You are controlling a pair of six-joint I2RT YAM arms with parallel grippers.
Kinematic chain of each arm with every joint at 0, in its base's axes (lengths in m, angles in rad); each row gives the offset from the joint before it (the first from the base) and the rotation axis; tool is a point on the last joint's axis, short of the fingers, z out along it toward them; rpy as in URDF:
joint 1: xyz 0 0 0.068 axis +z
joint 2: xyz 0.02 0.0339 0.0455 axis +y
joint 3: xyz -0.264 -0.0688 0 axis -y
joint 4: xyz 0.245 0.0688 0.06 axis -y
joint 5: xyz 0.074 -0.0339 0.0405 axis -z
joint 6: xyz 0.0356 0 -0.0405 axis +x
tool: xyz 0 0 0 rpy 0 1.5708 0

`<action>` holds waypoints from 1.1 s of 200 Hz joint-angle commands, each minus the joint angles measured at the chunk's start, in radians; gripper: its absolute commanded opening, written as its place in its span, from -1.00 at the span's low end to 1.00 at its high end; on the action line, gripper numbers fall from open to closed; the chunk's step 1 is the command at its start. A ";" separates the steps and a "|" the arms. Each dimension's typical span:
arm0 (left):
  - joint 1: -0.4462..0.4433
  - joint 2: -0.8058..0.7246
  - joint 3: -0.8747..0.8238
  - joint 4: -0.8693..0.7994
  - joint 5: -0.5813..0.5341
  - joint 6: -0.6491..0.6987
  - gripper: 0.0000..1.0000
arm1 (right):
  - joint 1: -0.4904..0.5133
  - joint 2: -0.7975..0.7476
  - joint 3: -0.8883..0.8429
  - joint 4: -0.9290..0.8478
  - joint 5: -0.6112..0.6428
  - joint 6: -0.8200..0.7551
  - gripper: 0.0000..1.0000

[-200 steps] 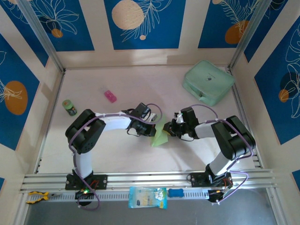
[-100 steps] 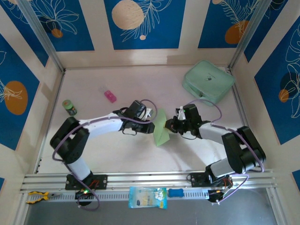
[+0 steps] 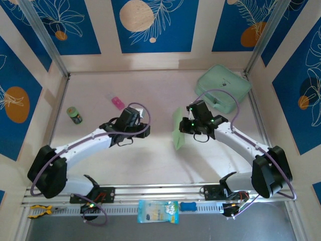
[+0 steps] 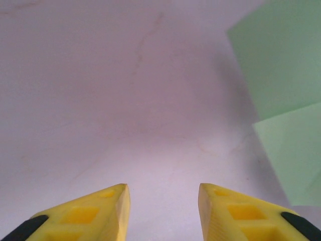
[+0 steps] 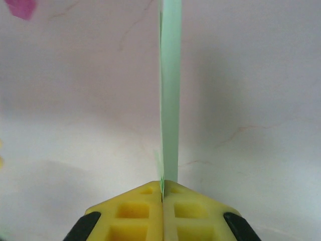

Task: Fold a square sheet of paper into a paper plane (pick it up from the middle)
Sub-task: Turn over the paper at the center of the table.

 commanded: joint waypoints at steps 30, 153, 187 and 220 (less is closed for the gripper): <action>0.056 -0.117 -0.077 -0.034 -0.145 -0.059 -0.17 | 0.112 0.118 0.197 -0.389 0.569 -0.085 -0.88; 0.182 -0.316 -0.177 -0.205 -0.345 -0.229 0.18 | 0.426 0.565 0.502 -0.385 0.482 -0.069 -0.77; 0.186 -0.311 -0.175 -0.197 -0.306 -0.220 0.23 | 0.408 0.573 0.507 -0.222 0.197 -0.053 -0.36; 0.196 -0.265 -0.160 -0.184 -0.220 -0.192 0.29 | 0.313 0.432 0.317 0.028 -0.056 -0.005 -0.05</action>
